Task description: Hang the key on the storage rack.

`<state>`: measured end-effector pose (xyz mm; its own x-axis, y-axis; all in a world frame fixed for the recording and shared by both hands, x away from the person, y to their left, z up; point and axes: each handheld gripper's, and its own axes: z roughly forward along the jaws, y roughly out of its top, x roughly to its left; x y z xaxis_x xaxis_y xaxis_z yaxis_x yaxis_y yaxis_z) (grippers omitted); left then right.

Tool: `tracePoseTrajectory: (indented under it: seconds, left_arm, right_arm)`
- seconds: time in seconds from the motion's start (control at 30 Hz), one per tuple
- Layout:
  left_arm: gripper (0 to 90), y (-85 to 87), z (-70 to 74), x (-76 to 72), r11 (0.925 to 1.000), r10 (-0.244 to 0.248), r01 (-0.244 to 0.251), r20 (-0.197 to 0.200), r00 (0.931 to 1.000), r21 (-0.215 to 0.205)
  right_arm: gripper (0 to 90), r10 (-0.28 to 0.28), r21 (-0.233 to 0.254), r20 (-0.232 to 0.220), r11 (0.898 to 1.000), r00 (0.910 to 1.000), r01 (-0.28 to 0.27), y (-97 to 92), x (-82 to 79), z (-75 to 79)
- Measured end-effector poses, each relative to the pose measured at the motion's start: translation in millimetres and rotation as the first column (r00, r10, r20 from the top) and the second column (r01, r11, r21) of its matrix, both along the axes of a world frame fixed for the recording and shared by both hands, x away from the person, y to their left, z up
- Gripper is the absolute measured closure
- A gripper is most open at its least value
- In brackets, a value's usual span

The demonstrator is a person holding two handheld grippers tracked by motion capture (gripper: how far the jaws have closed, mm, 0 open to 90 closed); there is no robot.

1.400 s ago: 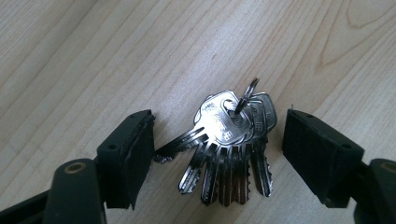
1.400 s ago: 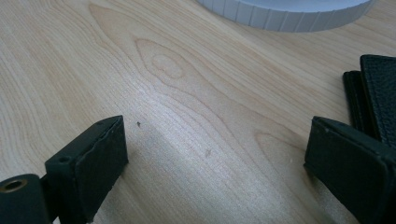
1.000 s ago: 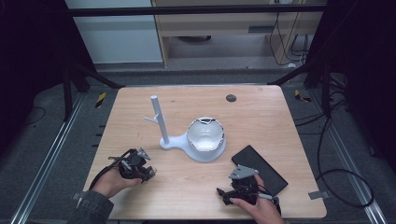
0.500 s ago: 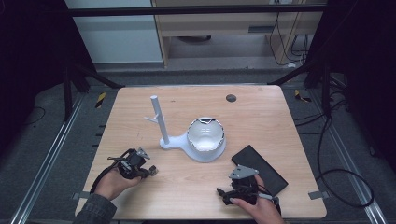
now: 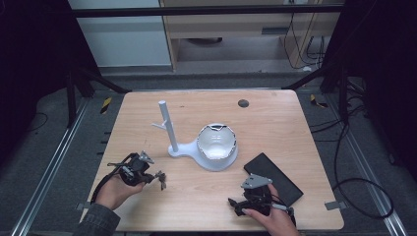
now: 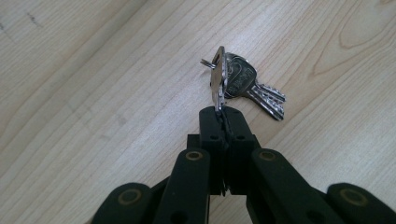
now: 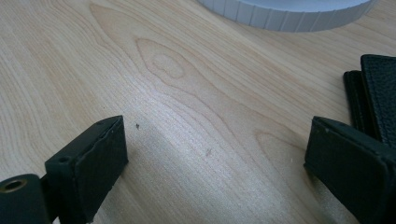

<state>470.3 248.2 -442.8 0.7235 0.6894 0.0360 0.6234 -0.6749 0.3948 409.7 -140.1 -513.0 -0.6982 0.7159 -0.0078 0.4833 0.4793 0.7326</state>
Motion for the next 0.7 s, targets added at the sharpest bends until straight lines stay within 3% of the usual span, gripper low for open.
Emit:
tracePoseTrajectory:
  seconds: [0.37, 0.7]
  left_arm:
    - [88.0, 1.5, 31.1, -3.8, 0.9999, -0.01, 0.01, 0.031, 0.9995, 0.009]
    - [88.0, 2.7, 64.5, -8.4, 0.9987, -0.021, 0.018, 0.065, 0.9977, 0.047]
  right_arm:
    - [5.9, 0.0, 0.0, 0.0, 1.0, 1.0, 0.0, 0.0, 0.0, 0.0]
    - [5.9, 0.0, 0.0, 0.0, 1.0, 1.0, 0.0, 0.0, 0.0, 0.0]
